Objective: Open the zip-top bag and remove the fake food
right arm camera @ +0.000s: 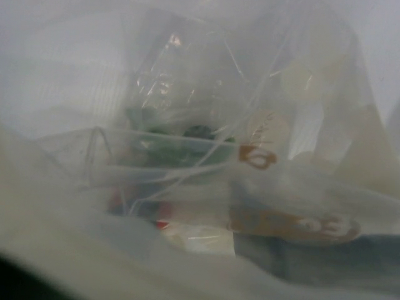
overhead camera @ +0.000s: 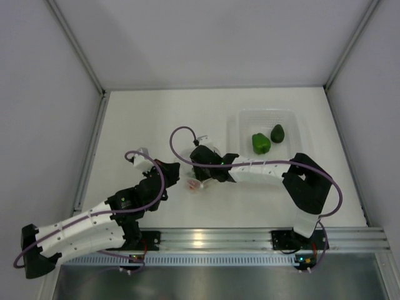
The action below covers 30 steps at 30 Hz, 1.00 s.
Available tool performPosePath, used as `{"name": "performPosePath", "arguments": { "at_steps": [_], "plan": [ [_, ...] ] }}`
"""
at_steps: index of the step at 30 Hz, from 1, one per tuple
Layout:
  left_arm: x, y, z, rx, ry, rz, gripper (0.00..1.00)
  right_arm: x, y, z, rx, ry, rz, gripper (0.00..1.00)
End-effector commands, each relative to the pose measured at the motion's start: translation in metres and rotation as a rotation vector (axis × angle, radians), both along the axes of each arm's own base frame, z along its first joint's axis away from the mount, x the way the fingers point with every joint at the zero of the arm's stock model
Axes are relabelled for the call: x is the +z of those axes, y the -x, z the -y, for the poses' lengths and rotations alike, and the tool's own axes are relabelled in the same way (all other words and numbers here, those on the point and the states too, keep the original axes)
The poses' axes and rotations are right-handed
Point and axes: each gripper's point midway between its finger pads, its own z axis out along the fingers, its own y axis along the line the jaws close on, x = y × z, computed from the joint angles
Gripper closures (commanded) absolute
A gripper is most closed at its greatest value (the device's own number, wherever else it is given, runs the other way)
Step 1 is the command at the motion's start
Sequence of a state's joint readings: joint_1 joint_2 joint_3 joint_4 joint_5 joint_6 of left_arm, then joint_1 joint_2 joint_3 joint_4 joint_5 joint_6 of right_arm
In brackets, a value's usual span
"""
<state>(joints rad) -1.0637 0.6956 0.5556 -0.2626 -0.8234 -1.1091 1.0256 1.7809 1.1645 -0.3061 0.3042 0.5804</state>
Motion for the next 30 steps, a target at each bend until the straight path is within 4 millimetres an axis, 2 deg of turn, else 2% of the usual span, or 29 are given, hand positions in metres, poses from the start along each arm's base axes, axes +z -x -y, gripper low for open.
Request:
{"name": "performPosePath", "arguments": {
  "at_steps": [1, 7, 11, 15, 17, 18, 19, 21, 28, 30],
  "plan": [
    [0.011, -0.003, -0.001, 0.02, 0.032, 0.024, 1.0, -0.007, -0.005, -0.005, -0.026, -0.025, 0.009, 0.51],
    [0.01, -0.004, 0.001, 0.018, 0.027, 0.018, 1.0, -0.023, -0.002, -0.014, -0.006, -0.047, -0.026, 0.44],
    [0.008, -0.003, 0.001, 0.017, 0.024, 0.016, 1.0, -0.037, -0.005, -0.015, -0.034, -0.049, -0.028, 0.46],
    [0.003, -0.003, 0.001, 0.014, 0.022, 0.008, 1.0, -0.038, -0.017, -0.011, -0.087, -0.049, 0.013, 0.51],
    [0.002, -0.002, 0.002, 0.012, 0.024, 0.005, 1.0, -0.035, -0.017, -0.01, -0.101, -0.073, 0.024, 0.53],
    [0.0, -0.002, 0.0, 0.014, 0.023, 0.004, 1.0, -0.023, -0.018, -0.013, -0.106, -0.118, 0.039, 0.54],
    [-0.001, -0.002, 0.0, 0.016, 0.027, 0.002, 1.0, -0.022, -0.017, -0.013, -0.117, -0.169, 0.05, 0.56],
    [-0.002, -0.001, -0.001, 0.021, 0.038, 0.003, 1.0, -0.004, -0.02, -0.02, -0.119, -0.248, 0.076, 0.57],
    [-0.009, 0.0, -0.001, 0.025, 0.052, -0.013, 1.0, 0.017, -0.023, -0.037, -0.083, -0.34, 0.1, 0.57],
    [-0.012, 0.0, -0.001, 0.027, 0.056, -0.019, 1.0, 0.028, -0.023, -0.043, -0.074, -0.399, 0.115, 0.57]
  ]
}}
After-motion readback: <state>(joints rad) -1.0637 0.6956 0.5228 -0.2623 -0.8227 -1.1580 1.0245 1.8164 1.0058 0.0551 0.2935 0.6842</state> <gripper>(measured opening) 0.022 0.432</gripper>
